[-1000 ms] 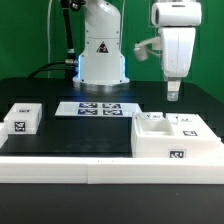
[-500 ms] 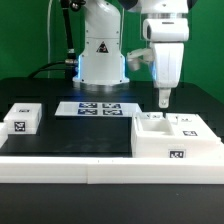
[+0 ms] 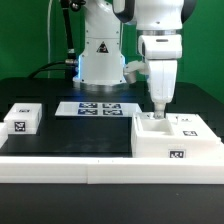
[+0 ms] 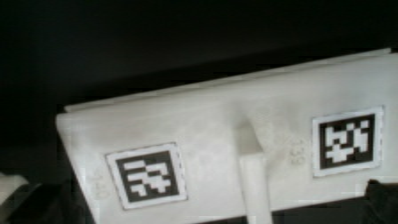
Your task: Assemble cabinet
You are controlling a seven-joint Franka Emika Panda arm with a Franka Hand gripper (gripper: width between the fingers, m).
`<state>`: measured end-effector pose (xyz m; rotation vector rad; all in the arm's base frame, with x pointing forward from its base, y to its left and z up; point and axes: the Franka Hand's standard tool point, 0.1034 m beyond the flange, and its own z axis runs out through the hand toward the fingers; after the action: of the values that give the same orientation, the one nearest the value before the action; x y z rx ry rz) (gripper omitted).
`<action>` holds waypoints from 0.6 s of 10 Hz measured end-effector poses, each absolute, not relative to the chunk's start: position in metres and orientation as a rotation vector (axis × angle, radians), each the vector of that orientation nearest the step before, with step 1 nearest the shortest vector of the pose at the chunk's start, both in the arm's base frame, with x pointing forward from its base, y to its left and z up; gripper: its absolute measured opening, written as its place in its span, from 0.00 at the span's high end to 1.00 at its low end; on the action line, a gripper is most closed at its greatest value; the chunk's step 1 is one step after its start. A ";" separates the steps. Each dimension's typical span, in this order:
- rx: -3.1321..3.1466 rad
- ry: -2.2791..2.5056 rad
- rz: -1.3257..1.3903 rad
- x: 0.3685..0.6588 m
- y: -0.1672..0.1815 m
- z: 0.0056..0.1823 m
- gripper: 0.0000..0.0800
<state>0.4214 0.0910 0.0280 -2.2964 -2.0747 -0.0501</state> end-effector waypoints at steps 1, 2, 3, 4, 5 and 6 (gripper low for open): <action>-2.296 -2.069 -0.044 0.420 0.090 0.026 0.00; -2.297 -2.063 -0.039 0.419 0.089 0.024 0.00; -2.302 -2.054 -0.036 0.418 0.090 0.023 0.00; -2.306 -2.046 -0.033 0.417 0.090 0.022 0.13; -2.305 -2.044 -0.029 0.416 0.090 0.020 0.30; -2.303 -2.041 -0.023 0.414 0.090 0.018 0.30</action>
Offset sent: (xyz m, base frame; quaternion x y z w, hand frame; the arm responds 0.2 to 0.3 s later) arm -0.0027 0.0045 -0.0032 -0.0010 0.0034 0.0240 0.9997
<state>0.4142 0.0902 0.0181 -2.3027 -2.0408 -0.0232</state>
